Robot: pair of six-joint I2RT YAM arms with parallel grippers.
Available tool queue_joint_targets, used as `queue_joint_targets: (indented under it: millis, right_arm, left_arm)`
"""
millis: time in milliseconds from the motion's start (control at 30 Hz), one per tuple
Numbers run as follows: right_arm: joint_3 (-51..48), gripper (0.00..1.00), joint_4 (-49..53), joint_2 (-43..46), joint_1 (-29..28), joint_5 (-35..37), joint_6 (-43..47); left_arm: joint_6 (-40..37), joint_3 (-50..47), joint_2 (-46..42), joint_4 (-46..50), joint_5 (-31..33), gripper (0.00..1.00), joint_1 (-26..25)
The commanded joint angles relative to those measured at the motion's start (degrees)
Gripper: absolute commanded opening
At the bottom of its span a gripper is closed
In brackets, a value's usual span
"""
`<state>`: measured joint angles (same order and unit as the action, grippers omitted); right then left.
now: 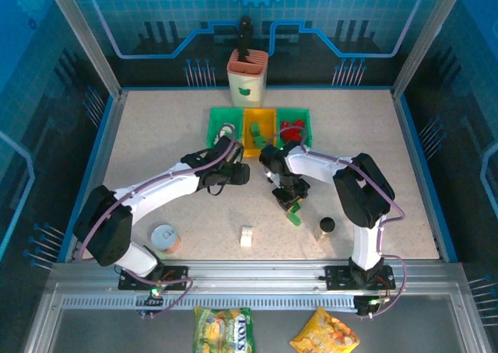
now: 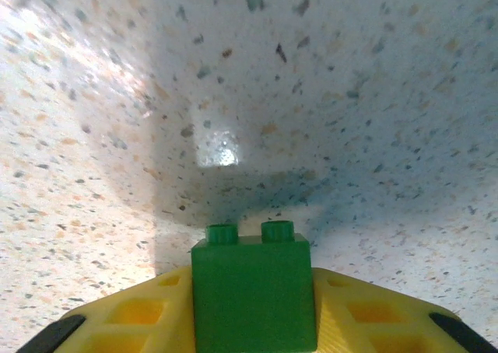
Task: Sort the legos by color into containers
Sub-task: Pick up the lego from the bottom-center of the table, then place the lego in the container.
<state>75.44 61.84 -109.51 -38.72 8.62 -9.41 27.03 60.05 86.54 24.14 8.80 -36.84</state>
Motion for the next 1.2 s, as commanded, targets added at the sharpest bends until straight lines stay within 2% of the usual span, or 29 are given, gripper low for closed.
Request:
queue_joint_targets:
  millis: [0,433,833,1000,1167]
  right_arm:
    - [3.8,0.37,1.8,1.0,-0.6,0.1,-0.8]
    - [20.6,0.37,4.4,-5.3,0.4,0.0,0.0]
    - [39.2,0.37,0.5,-12.2,4.8,-1.8,-3.3]
    - [44.9,0.37,-2.2,-14.8,7.3,2.1,-7.5]
    - [45.9,0.36,-7.6,-16.1,8.9,4.9,-11.5]
  left_arm:
    - [0.4,-2.1,-3.1,1.8,0.6,0.48,1.5]
    - [1.8,-10.6,-13.3,6.8,0.8,0.48,4.3]
    - [6.7,-17.3,-18.8,7.9,-3.5,0.49,4.3]
    - [8.8,-19.3,-21.3,7.0,-3.9,0.49,4.3]
    - [9.7,-20.3,-21.6,6.6,-4.5,0.49,4.3]
